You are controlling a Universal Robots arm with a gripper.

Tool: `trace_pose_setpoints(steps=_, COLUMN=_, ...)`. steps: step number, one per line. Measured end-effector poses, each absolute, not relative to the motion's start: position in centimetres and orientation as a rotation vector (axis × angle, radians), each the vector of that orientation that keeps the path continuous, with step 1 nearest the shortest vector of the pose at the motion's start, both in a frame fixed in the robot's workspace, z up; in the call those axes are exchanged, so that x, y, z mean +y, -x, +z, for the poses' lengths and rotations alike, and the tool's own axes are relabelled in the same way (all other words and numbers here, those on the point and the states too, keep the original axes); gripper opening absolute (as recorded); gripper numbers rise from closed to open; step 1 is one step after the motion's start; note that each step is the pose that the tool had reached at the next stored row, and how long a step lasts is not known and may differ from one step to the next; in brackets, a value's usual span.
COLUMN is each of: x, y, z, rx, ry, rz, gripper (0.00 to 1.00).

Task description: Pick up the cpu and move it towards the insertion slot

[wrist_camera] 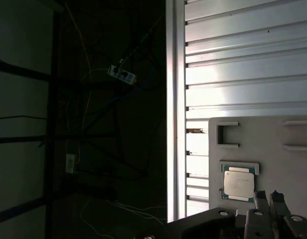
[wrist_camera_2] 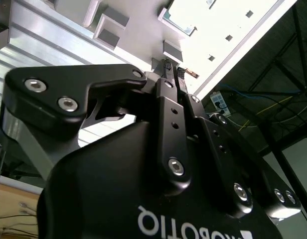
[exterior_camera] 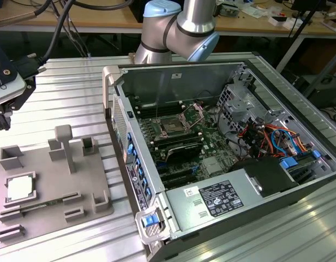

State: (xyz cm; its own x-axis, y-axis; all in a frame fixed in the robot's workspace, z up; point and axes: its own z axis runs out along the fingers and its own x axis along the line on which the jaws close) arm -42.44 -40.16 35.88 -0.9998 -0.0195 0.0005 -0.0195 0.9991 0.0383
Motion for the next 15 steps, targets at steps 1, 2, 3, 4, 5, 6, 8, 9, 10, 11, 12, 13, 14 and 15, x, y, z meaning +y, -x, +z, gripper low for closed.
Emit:
trace_pose_setpoints(steps=1, x=-40.16, y=42.44, z=35.88, rx=-3.14, ry=-0.031, rz=-0.06, gripper=0.18)
trace_pose_setpoints(steps=2, x=-40.15, y=42.45, z=35.88, rx=-3.14, ry=-0.031, rz=-0.06, gripper=0.18)
trace_pose_setpoints(steps=3, x=-40.16, y=42.44, z=35.88, rx=-3.14, ry=-0.031, rz=-0.06, gripper=0.18)
trace_pose_setpoints(steps=4, x=-40.16, y=42.44, z=35.88, rx=-3.14, ry=-0.031, rz=-0.06, gripper=0.18)
trace_pose_setpoints(steps=5, x=-40.16, y=42.45, z=35.88, rx=-3.14, ry=-0.031, rz=-0.06, gripper=0.19)
trace_pose_setpoints(steps=6, x=-40.16, y=42.45, z=35.88, rx=-3.14, ry=-0.031, rz=-0.06, gripper=0.25)
trace_pose_setpoints(steps=8, x=-40.16, y=42.45, z=35.88, rx=-3.14, ry=-0.031, rz=-0.06, gripper=0.25)
trace_pose_setpoints(steps=9, x=-40.16, y=42.45, z=35.88, rx=-3.14, ry=-0.031, rz=-0.06, gripper=0.25)
trace_pose_setpoints(steps=10, x=-40.16, y=42.45, z=35.88, rx=-3.14, ry=-0.031, rz=-0.06, gripper=0.25)
trace_pose_setpoints(steps=11, x=-40.16, y=42.45, z=35.88, rx=-3.14, ry=-0.03, rz=-0.06, gripper=0.27)
trace_pose_setpoints(steps=12, x=-40.16, y=42.45, z=35.88, rx=-3.14, ry=-0.031, rz=-0.06, gripper=0.27)
trace_pose_setpoints(steps=13, x=-40.16, y=42.45, z=35.88, rx=-3.14, ry=-0.031, rz=-0.06, gripper=0.33)
trace_pose_setpoints(steps=14, x=-40.16, y=42.45, z=35.88, rx=-3.14, ry=-0.03, rz=-0.061, gripper=0.33)
trace_pose_setpoints(steps=15, x=-40.15, y=42.45, z=35.87, rx=-3.14, ry=-0.03, rz=-0.061, gripper=0.33)
